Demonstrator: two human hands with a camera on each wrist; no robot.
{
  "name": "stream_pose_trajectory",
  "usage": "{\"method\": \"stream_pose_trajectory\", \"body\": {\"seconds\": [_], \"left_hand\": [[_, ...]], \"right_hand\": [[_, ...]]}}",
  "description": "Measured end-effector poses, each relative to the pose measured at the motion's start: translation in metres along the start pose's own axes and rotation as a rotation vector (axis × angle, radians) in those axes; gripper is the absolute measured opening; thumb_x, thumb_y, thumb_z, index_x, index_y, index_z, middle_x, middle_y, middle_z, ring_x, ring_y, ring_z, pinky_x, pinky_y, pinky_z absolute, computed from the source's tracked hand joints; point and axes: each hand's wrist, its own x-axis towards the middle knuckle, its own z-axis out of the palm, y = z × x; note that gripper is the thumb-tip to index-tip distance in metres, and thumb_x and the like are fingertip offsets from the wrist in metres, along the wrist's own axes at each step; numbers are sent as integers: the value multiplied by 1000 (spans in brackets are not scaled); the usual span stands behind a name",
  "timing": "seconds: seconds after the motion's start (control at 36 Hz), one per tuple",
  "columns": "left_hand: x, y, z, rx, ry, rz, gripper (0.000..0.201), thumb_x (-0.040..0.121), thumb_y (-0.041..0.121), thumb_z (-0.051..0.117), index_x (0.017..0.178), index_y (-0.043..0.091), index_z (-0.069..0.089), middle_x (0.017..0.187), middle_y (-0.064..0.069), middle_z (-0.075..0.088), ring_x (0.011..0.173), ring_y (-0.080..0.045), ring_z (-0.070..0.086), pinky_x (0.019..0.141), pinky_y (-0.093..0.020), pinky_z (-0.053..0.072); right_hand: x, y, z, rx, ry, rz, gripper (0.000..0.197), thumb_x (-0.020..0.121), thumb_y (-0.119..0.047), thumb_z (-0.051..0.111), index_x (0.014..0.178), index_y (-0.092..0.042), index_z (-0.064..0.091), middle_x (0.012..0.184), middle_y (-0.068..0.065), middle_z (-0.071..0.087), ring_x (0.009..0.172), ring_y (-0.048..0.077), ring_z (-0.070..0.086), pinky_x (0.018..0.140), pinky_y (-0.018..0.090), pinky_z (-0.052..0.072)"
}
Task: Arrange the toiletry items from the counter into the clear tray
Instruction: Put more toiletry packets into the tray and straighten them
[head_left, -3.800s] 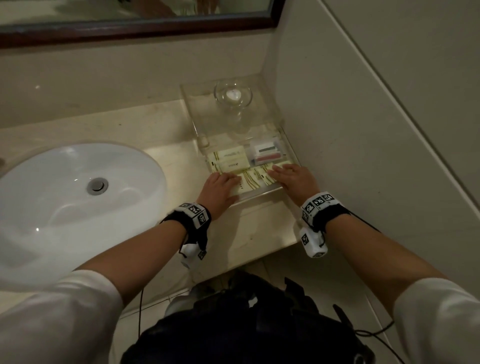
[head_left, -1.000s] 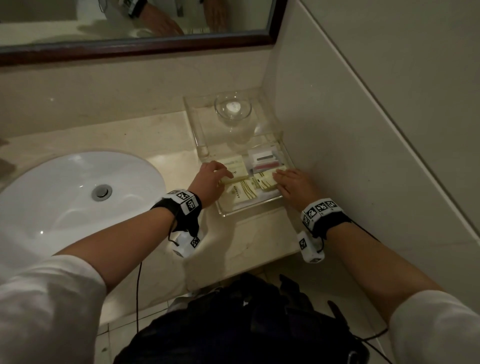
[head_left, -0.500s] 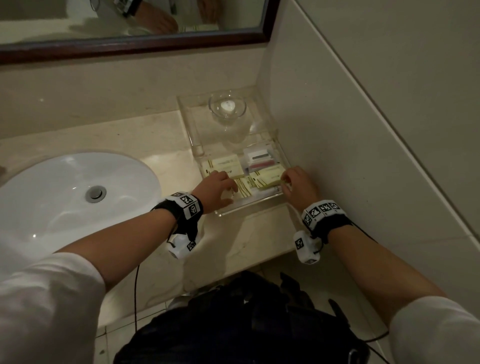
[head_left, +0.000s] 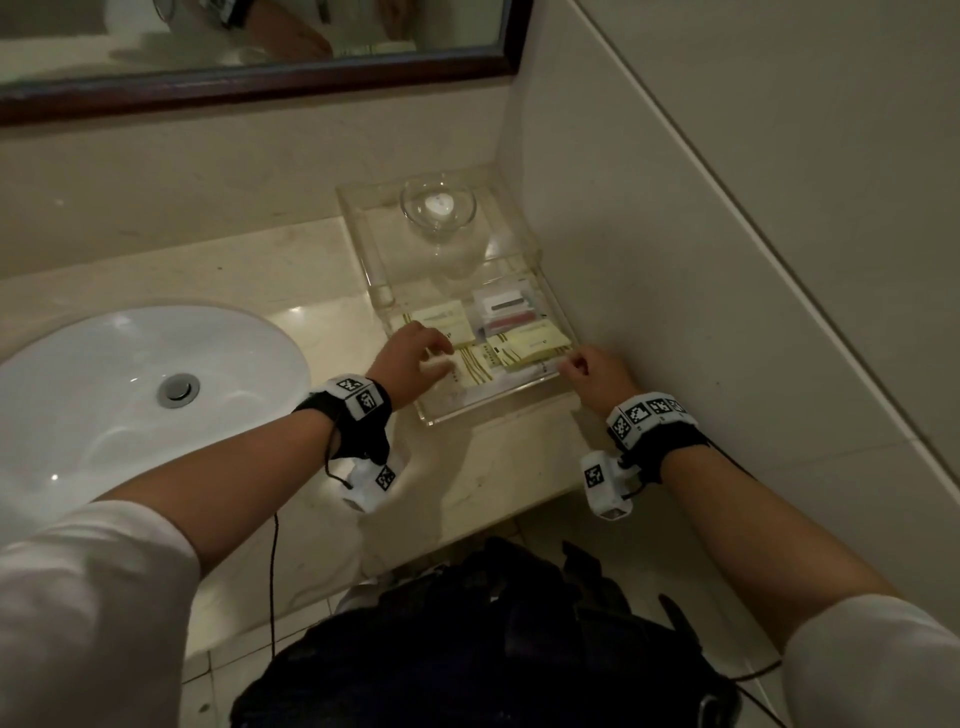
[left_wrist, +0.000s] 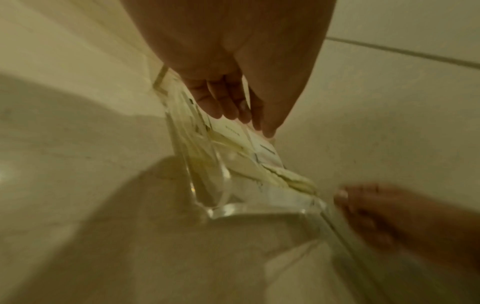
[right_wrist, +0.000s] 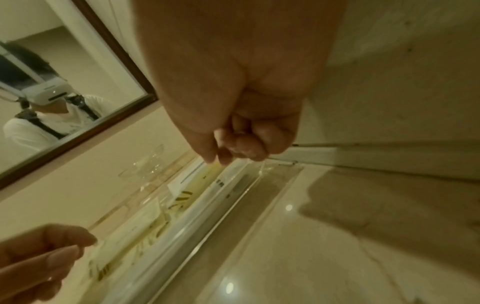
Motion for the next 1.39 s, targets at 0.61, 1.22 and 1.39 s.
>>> {"method": "stream_pose_trajectory", "body": {"seconds": [0.61, 1.22, 1.39], "left_hand": [[-16, 3, -23, -818, 10, -1048, 22, 96, 12, 47, 74, 6, 45, 63, -11, 43, 44, -21, 44, 47, -27, 38], [-8, 8, -23, -506, -120, -852, 33, 89, 1, 52, 120, -8, 52, 93, -16, 61, 85, -28, 63, 80, -40, 59], [-6, 4, -19, -338, -140, -806, 38, 83, 5, 62, 118, -3, 54, 114, -19, 63, 100, -34, 65, 85, -44, 56]], "right_hand": [[1, -26, 16, 871, -107, 668, 27, 101, -12, 33, 80, -2, 44, 73, 19, 52, 25, 12, 48, 30, 15, 38], [10, -24, 20, 985, -79, 653, 31, 93, -4, 50, 124, 0, 52, 76, 17, 67, 44, 24, 66, 38, 26, 51], [17, -21, 20, 1027, -110, 687, 37, 97, 0, 40, 134, 1, 43, 113, 23, 59, 84, 34, 63, 45, 31, 55]]}}
